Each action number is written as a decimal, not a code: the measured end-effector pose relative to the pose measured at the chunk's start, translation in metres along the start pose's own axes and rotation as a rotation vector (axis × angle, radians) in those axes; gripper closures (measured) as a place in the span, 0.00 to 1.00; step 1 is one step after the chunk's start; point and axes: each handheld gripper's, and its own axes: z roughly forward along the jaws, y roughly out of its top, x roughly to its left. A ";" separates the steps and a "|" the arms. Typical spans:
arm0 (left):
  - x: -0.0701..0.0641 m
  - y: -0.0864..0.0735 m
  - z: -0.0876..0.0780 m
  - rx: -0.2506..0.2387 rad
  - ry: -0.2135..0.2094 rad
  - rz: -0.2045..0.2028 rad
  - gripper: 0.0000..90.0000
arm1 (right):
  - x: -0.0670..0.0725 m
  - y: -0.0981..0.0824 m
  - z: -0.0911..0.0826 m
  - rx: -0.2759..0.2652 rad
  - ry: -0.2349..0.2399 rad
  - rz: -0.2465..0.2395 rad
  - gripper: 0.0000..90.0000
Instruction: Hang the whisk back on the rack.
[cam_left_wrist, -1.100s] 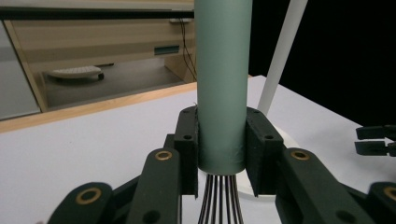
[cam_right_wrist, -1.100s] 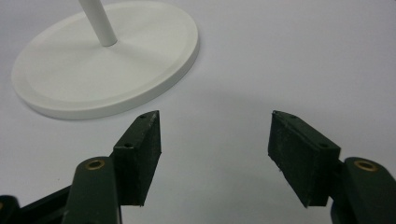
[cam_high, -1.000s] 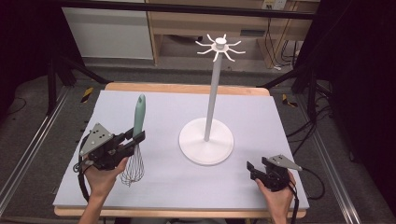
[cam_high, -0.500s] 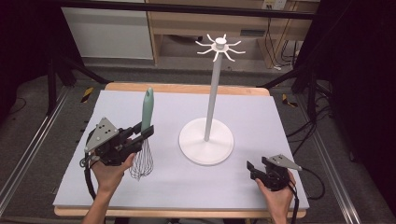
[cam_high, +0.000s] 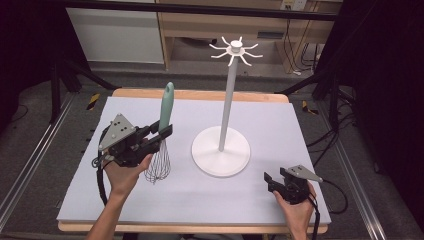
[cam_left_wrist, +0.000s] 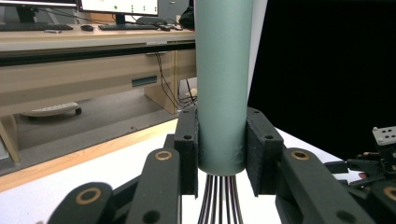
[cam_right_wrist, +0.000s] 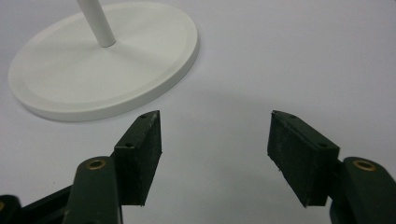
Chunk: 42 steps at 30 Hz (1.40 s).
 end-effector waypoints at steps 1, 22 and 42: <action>-0.001 0.002 0.001 0.001 -0.003 0.003 0.76 | 0.000 0.000 0.000 0.002 -0.002 -0.002 0.39; -0.018 0.056 0.033 -0.017 -0.031 0.069 0.76 | 0.000 0.000 -0.001 -0.011 -0.005 -0.012 0.39; -0.016 0.067 0.059 0.018 -0.041 0.078 0.76 | -0.001 0.000 0.000 -0.006 -0.001 -0.010 0.39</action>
